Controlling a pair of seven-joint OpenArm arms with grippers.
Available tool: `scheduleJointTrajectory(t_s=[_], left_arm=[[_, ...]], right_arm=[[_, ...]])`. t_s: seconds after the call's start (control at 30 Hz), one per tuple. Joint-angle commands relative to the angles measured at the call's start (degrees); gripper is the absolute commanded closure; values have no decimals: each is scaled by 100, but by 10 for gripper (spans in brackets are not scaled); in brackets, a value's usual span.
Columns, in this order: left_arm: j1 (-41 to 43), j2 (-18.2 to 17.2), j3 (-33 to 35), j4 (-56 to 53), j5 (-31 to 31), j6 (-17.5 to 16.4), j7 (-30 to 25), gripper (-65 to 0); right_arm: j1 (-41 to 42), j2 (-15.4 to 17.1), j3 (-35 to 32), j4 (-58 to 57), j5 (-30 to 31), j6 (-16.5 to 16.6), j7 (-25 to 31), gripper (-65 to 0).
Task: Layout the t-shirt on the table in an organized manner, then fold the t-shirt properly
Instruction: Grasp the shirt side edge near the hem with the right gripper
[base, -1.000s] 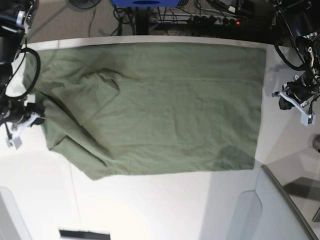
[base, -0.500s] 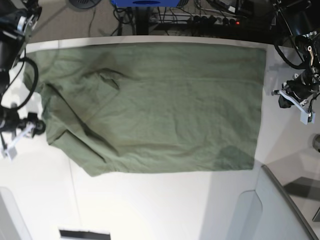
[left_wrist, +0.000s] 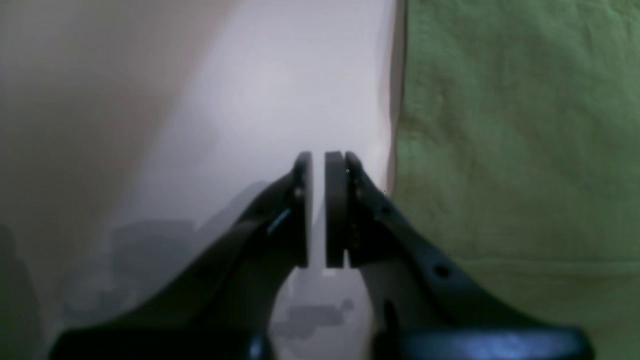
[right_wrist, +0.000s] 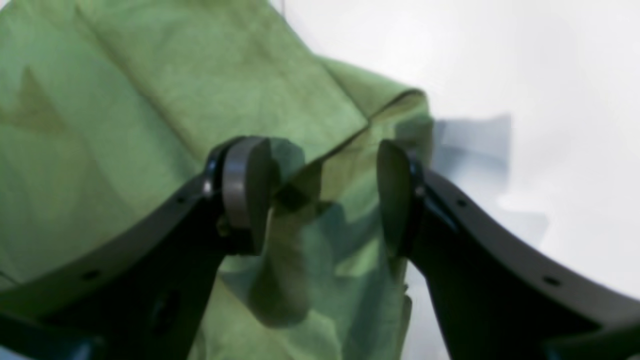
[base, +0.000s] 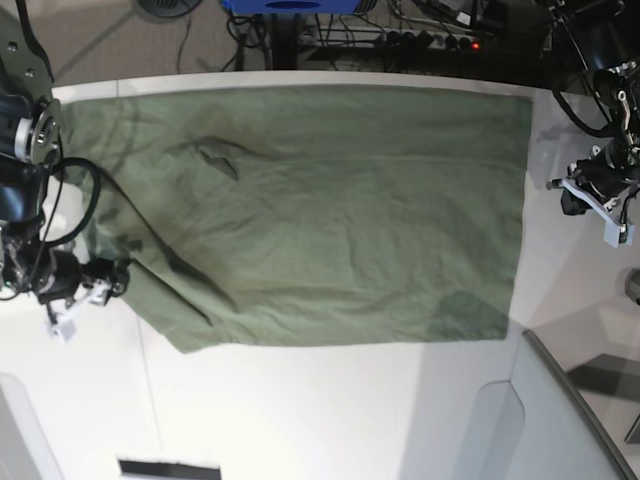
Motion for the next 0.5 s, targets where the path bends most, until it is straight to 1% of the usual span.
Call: scheduleJointTrajectory(t_s=[0.0, 0.07, 0.3, 0.33, 0.4, 0.47], left_arm=[[-25, -123, -47, 86, -55, -10, -87, -49], [-17, -123, -47, 86, -55, -10, -87, -49], [-17, -123, -47, 86, -55, -10, -87, -49], [-17, -123, -47, 86, -55, -10, -87, -49], [-34, -123, -47, 86, -55, -10, -87, -49], [-60, -97, -47, 86, -55, -10, -87, -49]], right_arm=[[171, 81, 9, 72, 62, 39, 92, -312], [171, 90, 44, 72, 62, 39, 92, -312], [198, 432, 53, 80, 71, 30, 101, -312], [189, 450, 53, 72, 71, 4, 101, -312], [171, 494, 27, 72, 71, -181, 110, -312], [163, 512, 18, 19, 71, -216, 198, -312]])
